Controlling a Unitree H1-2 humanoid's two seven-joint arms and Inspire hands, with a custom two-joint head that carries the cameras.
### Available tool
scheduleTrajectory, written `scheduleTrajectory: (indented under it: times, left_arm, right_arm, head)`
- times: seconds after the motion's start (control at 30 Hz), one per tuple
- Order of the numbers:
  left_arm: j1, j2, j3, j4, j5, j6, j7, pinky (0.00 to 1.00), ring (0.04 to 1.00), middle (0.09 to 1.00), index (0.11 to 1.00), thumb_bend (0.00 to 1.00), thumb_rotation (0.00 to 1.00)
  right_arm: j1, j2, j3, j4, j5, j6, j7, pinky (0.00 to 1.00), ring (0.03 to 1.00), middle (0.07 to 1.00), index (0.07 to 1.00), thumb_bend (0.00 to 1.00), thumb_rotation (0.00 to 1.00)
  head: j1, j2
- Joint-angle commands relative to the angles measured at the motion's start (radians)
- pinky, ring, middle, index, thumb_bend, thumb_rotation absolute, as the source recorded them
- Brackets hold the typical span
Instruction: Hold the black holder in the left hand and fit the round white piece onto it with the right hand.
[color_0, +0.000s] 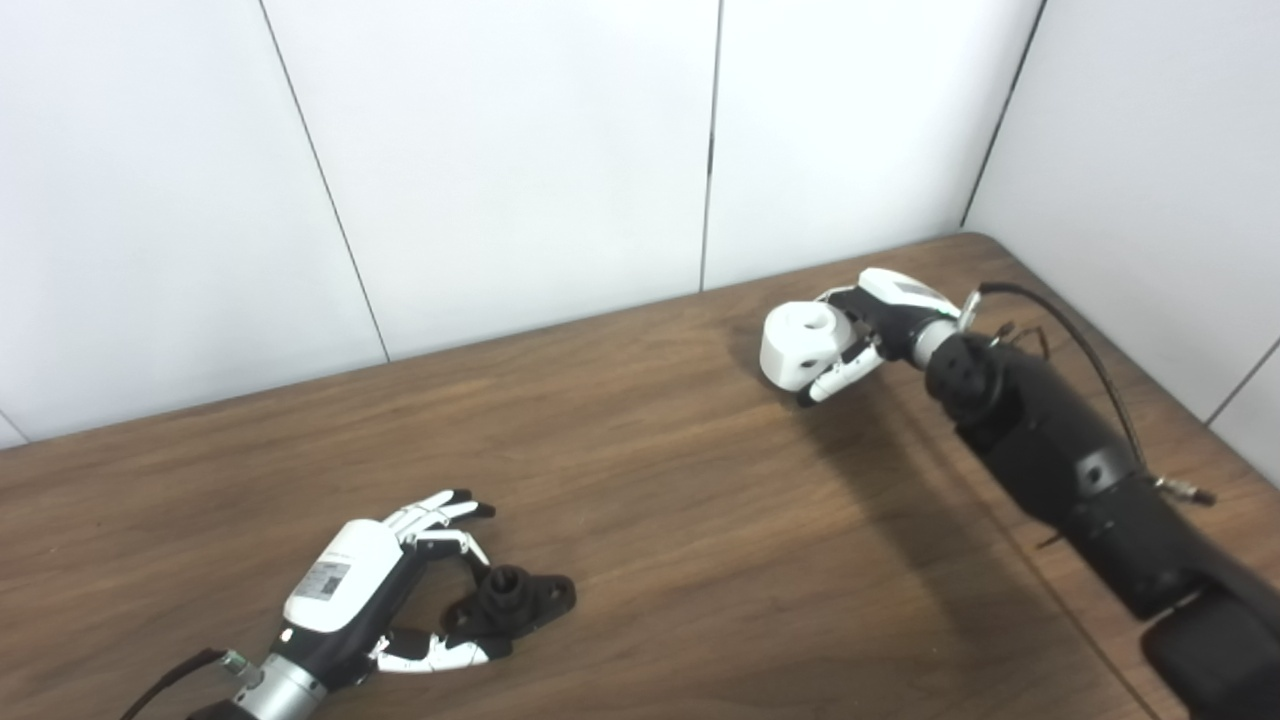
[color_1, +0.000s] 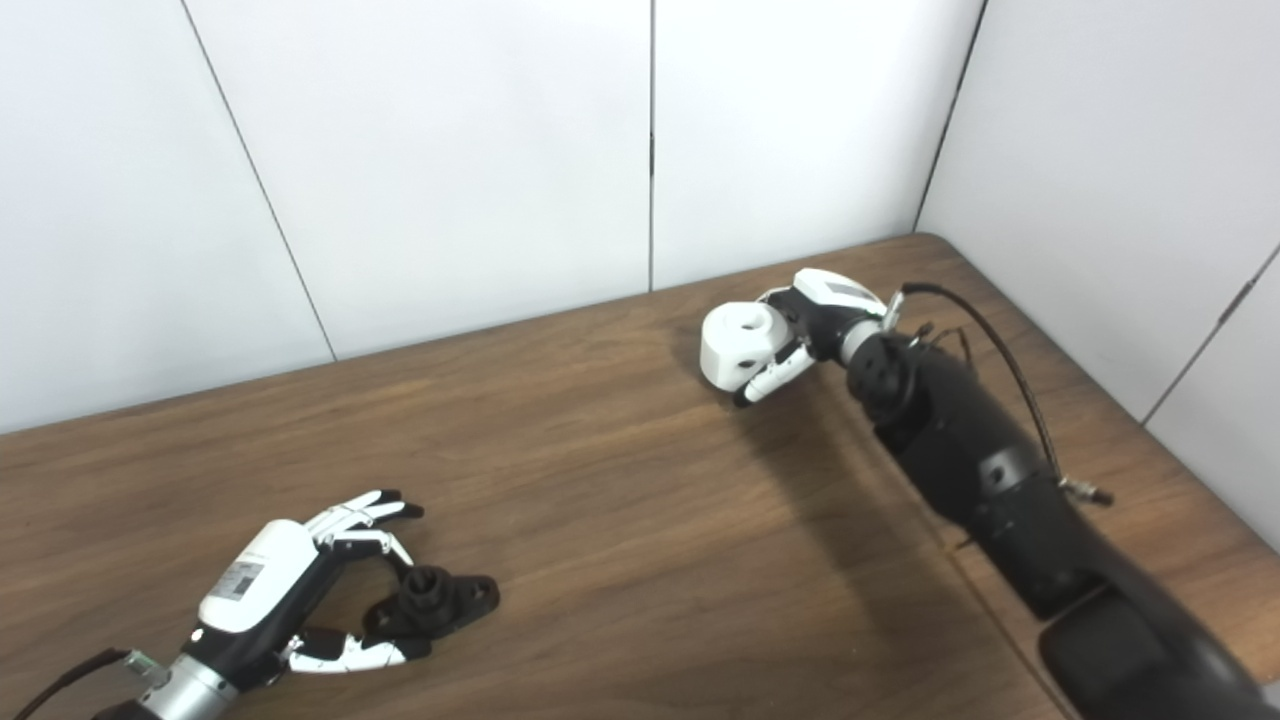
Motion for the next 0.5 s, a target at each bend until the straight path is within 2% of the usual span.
scheduleTrajectory:
  times: [0.0, 0.03, 0.07, 0.1, 0.23, 0.47]
  left_arm:
    - [0.07, 0.019, -0.05, 0.044, 0.071, 0.045, -0.114, 0.87, 0.911, 0.842, 0.484, 0.52, 0.05]
    - [0.071, 0.019, -0.05, 0.043, 0.072, 0.045, -0.113, 0.87, 0.91, 0.842, 0.484, 0.52, 0.05]
    - [0.073, 0.019, -0.049, 0.044, 0.072, 0.045, -0.112, 0.87, 0.912, 0.843, 0.484, 0.52, 0.05]
    - [0.074, 0.02, -0.048, 0.044, 0.072, 0.045, -0.111, 0.88, 0.912, 0.843, 0.485, 0.52, 0.05]
    - [0.078, 0.023, -0.044, 0.048, 0.074, 0.036, -0.098, 0.87, 0.907, 0.841, 0.484, 0.52, 0.05]
    - [0.079, 0.023, -0.041, 0.057, 0.078, 0.032, -0.088, 0.86, 0.904, 0.839, 0.484, 0.52, 0.05]
  right_arm:
    - [-0.014, 0.05, -0.016, 0.009, -0.004, -0.078, -0.116, 0.66, 0.752, 0.766, 0.616, 0.81, 0.2]
    - [-0.011, 0.068, -0.022, 0.025, -0.014, -0.092, -0.17, 0.64, 0.736, 0.742, 0.553, 0.67, 0.17]
    - [-0.01, 0.083, -0.027, 0.038, -0.024, -0.102, -0.21, 0.62, 0.721, 0.715, 0.512, 0.58, 0.15]
    - [-0.009, 0.096, -0.029, 0.05, -0.033, -0.111, -0.245, 0.61, 0.715, 0.702, 0.498, 0.55, 0.15]
    - [-0.013, 0.129, -0.021, 0.104, -0.057, -0.165, -0.349, 0.58, 0.7, 0.67, 0.482, 0.52, 0.13]
    - [-0.014, 0.147, -0.019, 0.133, -0.053, -0.212, -0.395, 0.57, 0.687, 0.659, 0.481, 0.52, 0.13]
  head:
    - [-0.001, 0.0]
    - [0.0, 0.001]
    - [0.002, 0.003]
    - [0.004, 0.004]
    - [0.011, 0.007]
    - [0.019, 0.011]
